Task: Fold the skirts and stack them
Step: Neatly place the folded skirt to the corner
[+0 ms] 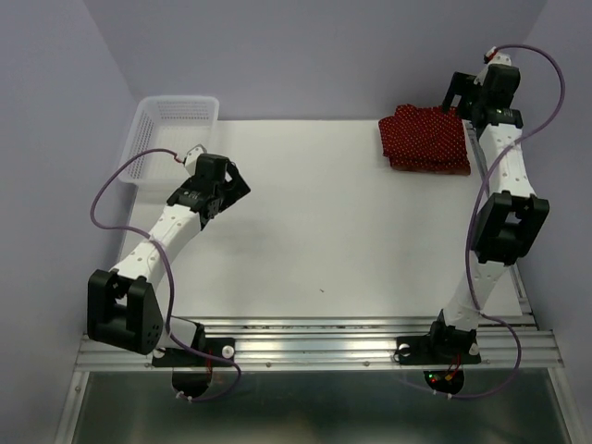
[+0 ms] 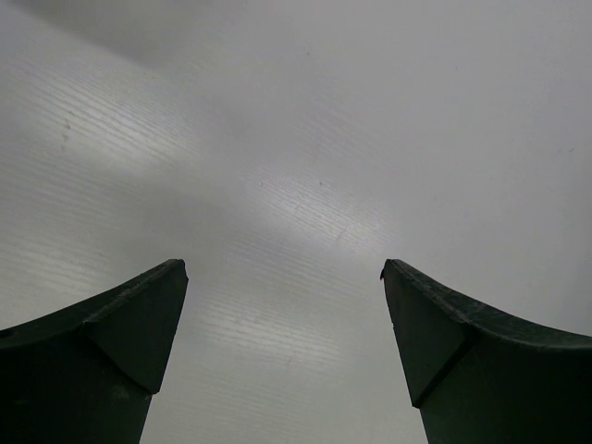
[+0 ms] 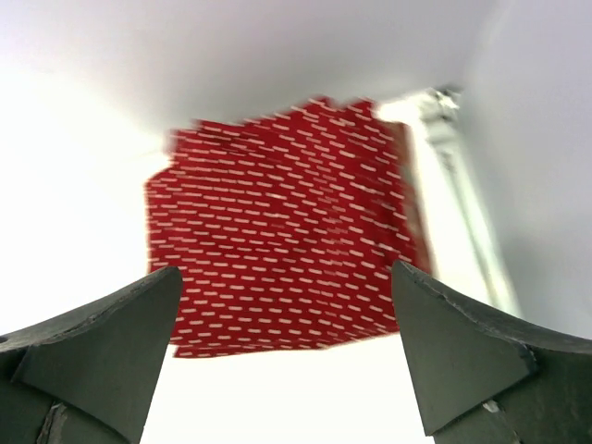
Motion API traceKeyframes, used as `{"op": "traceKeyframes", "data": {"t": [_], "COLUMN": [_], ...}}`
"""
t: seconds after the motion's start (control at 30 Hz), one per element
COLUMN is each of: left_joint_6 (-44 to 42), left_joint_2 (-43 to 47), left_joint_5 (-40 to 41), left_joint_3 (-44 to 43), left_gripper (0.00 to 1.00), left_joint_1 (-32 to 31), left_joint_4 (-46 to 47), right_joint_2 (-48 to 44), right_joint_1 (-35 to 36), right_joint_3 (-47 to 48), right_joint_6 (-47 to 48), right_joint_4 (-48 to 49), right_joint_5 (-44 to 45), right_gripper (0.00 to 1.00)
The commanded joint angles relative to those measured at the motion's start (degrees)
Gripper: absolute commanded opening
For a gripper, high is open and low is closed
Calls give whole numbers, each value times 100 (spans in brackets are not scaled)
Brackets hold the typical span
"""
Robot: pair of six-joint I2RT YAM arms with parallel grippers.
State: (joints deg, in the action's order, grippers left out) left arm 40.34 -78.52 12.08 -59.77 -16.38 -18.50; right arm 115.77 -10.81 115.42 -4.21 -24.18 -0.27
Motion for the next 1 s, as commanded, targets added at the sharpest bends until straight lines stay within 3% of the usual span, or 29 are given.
{"op": "traceKeyframes", "data": {"t": [0.0, 0.27, 0.4, 0.53, 0.97], "left_joint_6": [-122, -140, -131, -123, -184], "left_joint_2": [311, 311, 250, 206, 74], "left_joint_5": [120, 128, 120, 93, 76], "left_joint_3": [176, 176, 176, 193, 106], "left_gripper": [99, 99, 99, 99, 99], "left_joint_1": [30, 30, 30, 39, 30], "left_joint_4": [101, 40, 40, 40, 22], "right_joint_2": [147, 1140, 1483, 1651, 2081], "right_joint_1": [-27, -27, -27, -27, -158], "right_joint_3": [-20, 1008, 1386, 1501, 1405], "right_joint_6": [-317, -300, -335, -213, -291], "right_joint_4": [73, -323, -306, -262, -236], "right_joint_5": [-1098, -1423, -932, -291, -280], "right_gripper": [100, 100, 100, 100, 100]}}
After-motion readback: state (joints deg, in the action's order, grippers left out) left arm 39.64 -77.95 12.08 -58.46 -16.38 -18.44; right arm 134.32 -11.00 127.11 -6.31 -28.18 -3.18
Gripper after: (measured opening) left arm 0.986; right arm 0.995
